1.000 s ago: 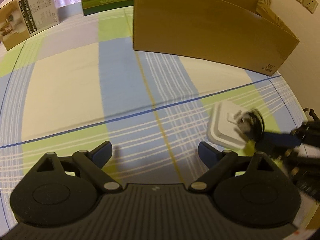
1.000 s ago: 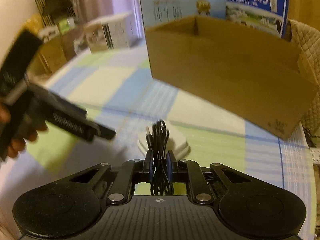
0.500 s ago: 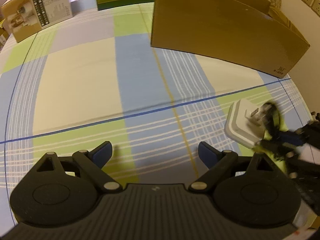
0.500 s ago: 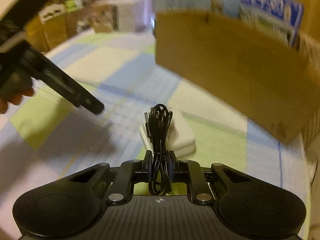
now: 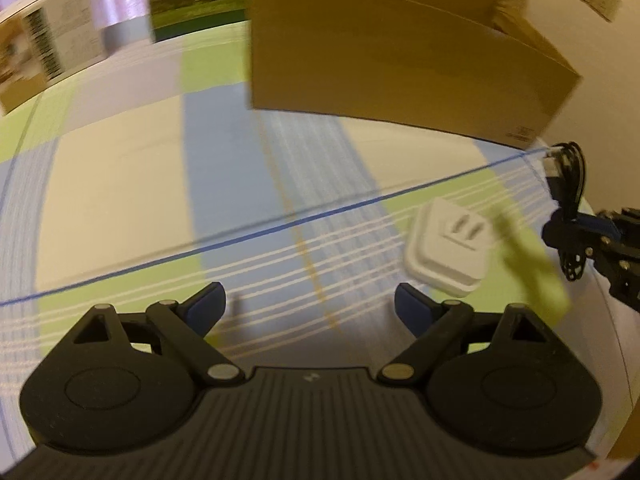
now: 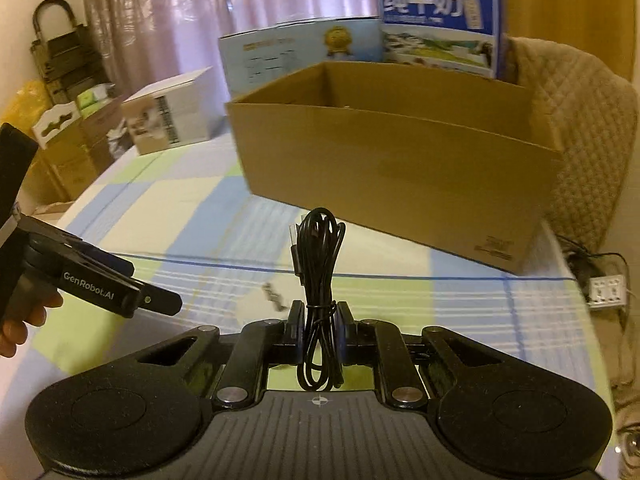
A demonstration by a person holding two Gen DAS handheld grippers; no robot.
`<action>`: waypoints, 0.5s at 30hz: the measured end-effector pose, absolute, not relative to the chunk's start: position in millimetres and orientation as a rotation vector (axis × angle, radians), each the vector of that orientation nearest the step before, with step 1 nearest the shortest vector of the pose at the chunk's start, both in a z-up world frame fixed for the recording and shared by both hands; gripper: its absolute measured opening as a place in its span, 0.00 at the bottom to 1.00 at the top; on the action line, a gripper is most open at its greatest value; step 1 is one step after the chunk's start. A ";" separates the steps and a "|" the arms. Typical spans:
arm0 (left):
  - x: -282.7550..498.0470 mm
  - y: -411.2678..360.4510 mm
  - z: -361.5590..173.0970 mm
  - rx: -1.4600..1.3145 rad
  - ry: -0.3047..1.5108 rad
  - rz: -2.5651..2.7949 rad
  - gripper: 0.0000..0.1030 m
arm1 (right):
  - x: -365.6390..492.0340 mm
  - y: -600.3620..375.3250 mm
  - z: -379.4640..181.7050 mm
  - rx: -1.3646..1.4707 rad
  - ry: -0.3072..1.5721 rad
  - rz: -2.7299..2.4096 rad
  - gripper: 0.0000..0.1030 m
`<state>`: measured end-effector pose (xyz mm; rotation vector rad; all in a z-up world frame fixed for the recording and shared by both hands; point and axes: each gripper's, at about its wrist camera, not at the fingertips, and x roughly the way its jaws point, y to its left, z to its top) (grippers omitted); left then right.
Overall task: Organize objects
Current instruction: 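Grasp the white charger plug with the left tool while the right tool holds the cable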
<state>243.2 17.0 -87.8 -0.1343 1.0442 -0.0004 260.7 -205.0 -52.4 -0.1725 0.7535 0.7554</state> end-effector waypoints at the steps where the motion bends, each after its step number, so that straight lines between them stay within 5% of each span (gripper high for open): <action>1: 244.8 11.9 -87.3 -0.124 1.038 -0.023 0.82 | 259.8 -209.0 -53.0 -0.167 0.754 0.746 0.11; 12: 269.6 -45.0 -80.9 0.006 0.898 -0.243 0.55 | 250.1 -238.1 -49.0 -0.133 0.775 0.674 0.11; 15: 273.8 -49.8 -83.9 0.023 0.901 -0.268 0.39 | 249.3 -244.2 -49.9 -0.127 0.781 0.656 0.11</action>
